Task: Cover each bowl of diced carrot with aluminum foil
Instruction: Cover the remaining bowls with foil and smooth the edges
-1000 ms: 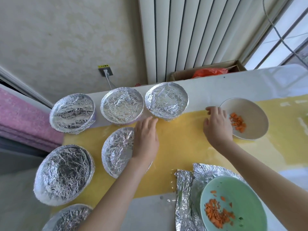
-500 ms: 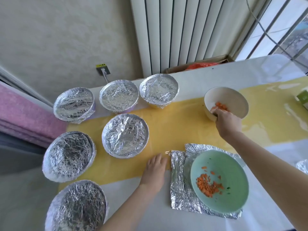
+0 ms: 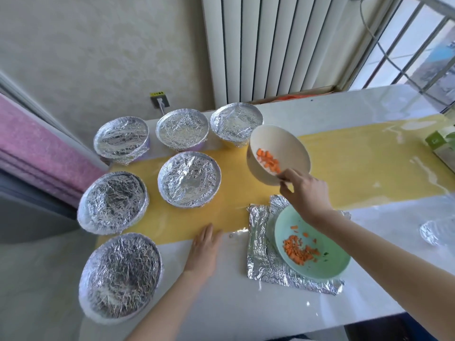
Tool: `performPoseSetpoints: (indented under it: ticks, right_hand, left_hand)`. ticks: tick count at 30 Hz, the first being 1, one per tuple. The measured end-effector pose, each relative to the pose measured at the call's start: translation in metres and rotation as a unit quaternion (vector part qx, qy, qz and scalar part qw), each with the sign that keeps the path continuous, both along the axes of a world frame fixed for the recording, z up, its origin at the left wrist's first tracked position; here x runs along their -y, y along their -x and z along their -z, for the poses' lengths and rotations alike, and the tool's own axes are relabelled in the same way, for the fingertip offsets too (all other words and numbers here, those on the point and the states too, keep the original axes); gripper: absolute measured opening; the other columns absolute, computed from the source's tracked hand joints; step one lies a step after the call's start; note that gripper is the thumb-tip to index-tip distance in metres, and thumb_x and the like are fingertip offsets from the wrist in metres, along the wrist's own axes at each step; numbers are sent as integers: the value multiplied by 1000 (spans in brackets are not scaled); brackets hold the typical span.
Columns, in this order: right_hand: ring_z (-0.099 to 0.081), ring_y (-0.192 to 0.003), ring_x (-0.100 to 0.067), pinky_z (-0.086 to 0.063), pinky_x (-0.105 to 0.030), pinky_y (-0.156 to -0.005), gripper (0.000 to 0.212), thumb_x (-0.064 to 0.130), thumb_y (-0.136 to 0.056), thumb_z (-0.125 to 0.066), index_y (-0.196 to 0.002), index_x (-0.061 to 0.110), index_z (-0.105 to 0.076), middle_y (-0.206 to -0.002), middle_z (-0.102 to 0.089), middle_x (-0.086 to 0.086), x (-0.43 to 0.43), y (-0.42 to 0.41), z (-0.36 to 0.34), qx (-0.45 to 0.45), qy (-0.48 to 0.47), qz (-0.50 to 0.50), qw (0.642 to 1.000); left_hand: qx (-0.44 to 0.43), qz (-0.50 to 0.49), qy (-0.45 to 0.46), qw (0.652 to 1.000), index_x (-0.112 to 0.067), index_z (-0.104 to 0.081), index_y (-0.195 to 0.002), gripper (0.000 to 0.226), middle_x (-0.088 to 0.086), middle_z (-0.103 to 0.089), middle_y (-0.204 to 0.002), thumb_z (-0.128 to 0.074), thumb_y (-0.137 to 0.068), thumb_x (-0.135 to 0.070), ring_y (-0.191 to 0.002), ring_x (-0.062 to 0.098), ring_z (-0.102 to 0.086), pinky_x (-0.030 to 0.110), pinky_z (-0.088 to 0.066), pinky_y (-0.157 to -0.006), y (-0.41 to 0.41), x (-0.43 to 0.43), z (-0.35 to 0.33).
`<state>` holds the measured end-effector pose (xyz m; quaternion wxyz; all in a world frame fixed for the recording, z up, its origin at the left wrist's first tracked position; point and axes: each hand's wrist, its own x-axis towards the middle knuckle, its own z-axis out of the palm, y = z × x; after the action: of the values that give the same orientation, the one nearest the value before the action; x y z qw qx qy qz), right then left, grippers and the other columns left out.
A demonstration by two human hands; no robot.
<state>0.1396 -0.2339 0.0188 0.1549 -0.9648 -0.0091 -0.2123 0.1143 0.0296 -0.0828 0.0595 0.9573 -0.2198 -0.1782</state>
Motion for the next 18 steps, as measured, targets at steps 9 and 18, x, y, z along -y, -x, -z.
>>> performPoseSetpoints:
  ticks: [9,18]
  right_hand:
    - [-60,-58,-10,-33,-13,-42,27,5,-59,-78,-71,20,-60,-67,-61,10,-41,59,12,-45,4,-173,984]
    - [-59,-56,-12,-34,-18,-36,29,10,-54,-78,-72,22,-59,-67,-58,10,-61,82,29,-109,59,-309,943]
  left_hand:
    - [18,-38,7,999,-14,-38,-138,67,12,-32,-144,-55,-76,3,-134,29,-33,37,-37,-102,38,-37,7]
    - [6,-95,3,995,-19,-29,-145,68,9,-23,-151,-41,-83,6,-138,24,-22,35,-29,-108,62,-51,5]
